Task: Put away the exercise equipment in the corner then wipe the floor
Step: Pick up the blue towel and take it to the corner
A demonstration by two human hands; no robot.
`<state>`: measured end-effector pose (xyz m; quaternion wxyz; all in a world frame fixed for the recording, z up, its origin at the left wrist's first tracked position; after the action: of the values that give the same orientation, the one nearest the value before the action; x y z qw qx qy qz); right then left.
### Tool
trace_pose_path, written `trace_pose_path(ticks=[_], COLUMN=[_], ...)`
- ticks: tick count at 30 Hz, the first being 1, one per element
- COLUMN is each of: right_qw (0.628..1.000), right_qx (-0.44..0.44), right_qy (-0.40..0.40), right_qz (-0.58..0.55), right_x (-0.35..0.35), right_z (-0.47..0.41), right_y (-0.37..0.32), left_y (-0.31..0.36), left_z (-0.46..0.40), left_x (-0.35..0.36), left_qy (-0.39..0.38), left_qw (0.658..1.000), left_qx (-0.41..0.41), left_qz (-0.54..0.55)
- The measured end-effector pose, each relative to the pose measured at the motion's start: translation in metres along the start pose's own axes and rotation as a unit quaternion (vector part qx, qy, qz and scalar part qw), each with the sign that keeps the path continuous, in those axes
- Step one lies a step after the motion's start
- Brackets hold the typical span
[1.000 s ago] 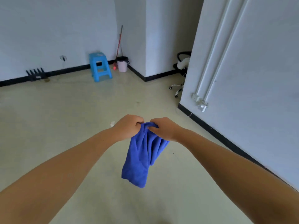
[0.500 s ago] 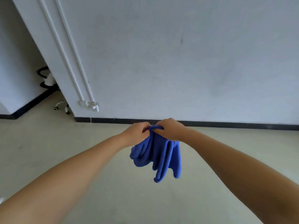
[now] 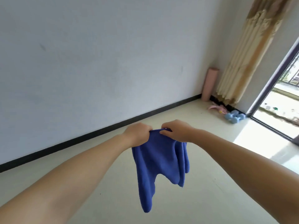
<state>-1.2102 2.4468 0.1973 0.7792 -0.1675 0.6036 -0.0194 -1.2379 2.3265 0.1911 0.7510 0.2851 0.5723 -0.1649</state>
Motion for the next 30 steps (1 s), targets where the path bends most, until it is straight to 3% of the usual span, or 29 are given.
trace_pose_path(ticks=[14,20,30], right_qw=[0.979,0.963,0.962], right_qx=[0.174,0.241,0.237], right_qy=[0.071,0.112,0.13], right_qz=[-0.081,-0.053,-0.03], right_x=[-0.099,-0.162,-0.265], right_z=[-0.016,-0.032,-0.11], right_y=[0.323,0.445,0.682], left_y=[0.179,0.26,0.352], left_z=[-0.309,-0.45,-0.699], left_x=[-0.021,-0.052,-0.081], left_qy=[-0.055,-0.06,0.01], left_qw=[0.984,0.958,0.961], left_qx=[0.169,0.277,0.265], left_qz=[0.015,-0.03,-0.081])
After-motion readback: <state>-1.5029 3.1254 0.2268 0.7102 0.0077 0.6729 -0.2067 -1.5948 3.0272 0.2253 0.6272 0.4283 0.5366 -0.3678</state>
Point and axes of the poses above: each hand's wrist, its own z-axis away from the middle knuckle, its own x-axis out of the palm, y = z × x, the point moved 8 cm from there along -z, towards the middle knuckle, and after that the axes turned 6 degrees about -y, right-handed, at the moved point
